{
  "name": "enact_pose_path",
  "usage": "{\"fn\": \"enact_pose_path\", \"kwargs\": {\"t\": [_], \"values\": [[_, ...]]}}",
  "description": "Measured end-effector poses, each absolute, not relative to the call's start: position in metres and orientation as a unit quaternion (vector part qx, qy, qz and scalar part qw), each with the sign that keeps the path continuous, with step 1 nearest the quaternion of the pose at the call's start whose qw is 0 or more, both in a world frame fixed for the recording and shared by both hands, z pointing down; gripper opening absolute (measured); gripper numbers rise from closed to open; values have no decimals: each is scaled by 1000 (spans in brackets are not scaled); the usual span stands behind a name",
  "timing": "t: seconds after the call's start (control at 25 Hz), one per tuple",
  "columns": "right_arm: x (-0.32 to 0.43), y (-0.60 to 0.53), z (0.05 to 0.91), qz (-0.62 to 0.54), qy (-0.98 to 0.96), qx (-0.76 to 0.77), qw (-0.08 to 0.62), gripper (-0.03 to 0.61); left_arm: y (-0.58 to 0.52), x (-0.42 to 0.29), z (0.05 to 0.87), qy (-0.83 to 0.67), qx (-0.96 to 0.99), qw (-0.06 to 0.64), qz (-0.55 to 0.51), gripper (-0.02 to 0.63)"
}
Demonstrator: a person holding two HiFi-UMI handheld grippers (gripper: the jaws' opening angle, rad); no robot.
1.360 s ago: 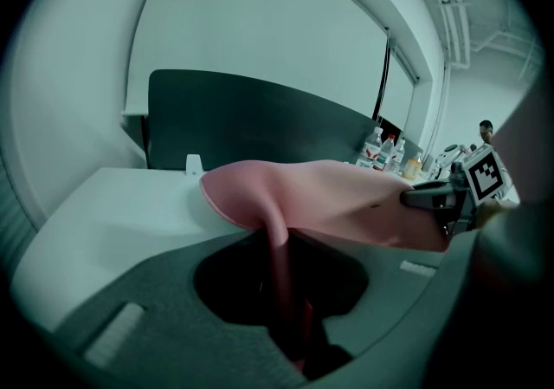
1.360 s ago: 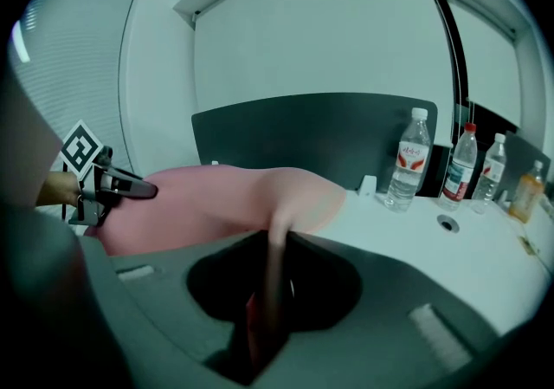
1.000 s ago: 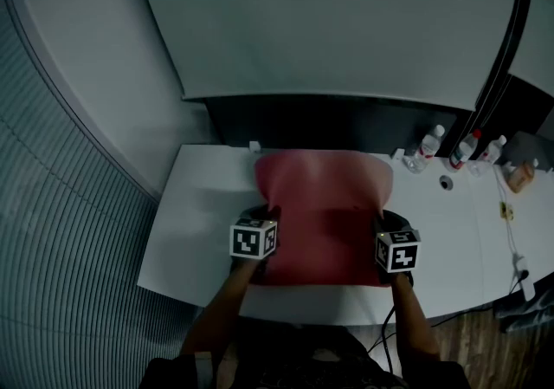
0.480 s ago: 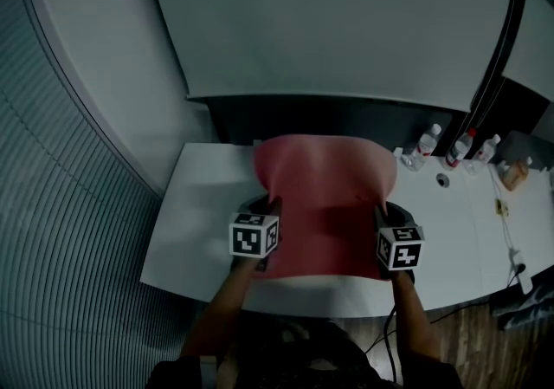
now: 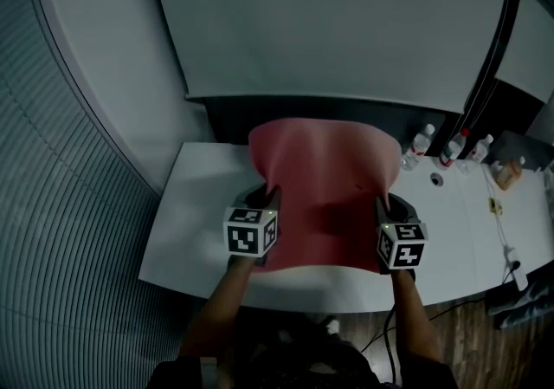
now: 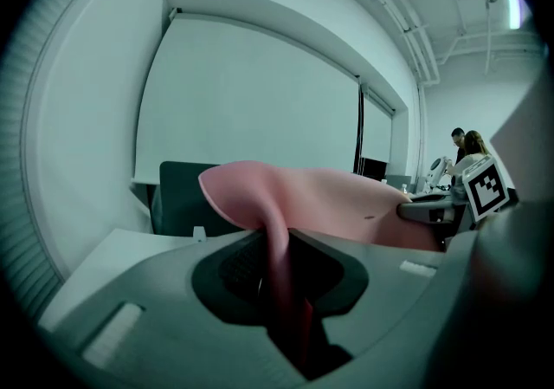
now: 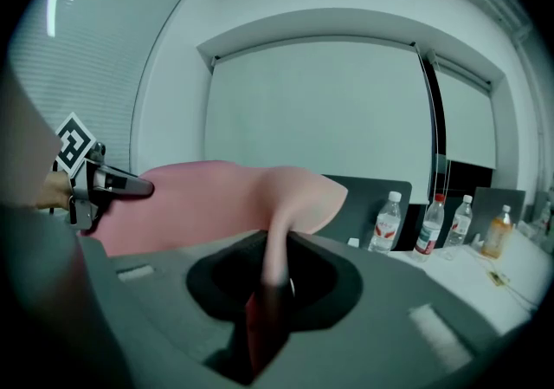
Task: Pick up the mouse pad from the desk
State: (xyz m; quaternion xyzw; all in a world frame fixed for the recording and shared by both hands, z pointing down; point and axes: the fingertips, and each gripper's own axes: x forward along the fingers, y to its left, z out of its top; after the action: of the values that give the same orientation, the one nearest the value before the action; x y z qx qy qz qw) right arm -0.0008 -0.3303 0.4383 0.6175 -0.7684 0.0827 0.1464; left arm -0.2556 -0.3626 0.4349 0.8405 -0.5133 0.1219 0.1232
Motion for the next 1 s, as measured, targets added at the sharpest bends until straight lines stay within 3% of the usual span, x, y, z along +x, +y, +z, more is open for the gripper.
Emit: {"fn": "enact_pose_path", "kwargs": {"t": [1.0], "values": [[49,-322,372,23,-802,590,90,71,-327,-207,358,-569,815,64,82,71]]}}
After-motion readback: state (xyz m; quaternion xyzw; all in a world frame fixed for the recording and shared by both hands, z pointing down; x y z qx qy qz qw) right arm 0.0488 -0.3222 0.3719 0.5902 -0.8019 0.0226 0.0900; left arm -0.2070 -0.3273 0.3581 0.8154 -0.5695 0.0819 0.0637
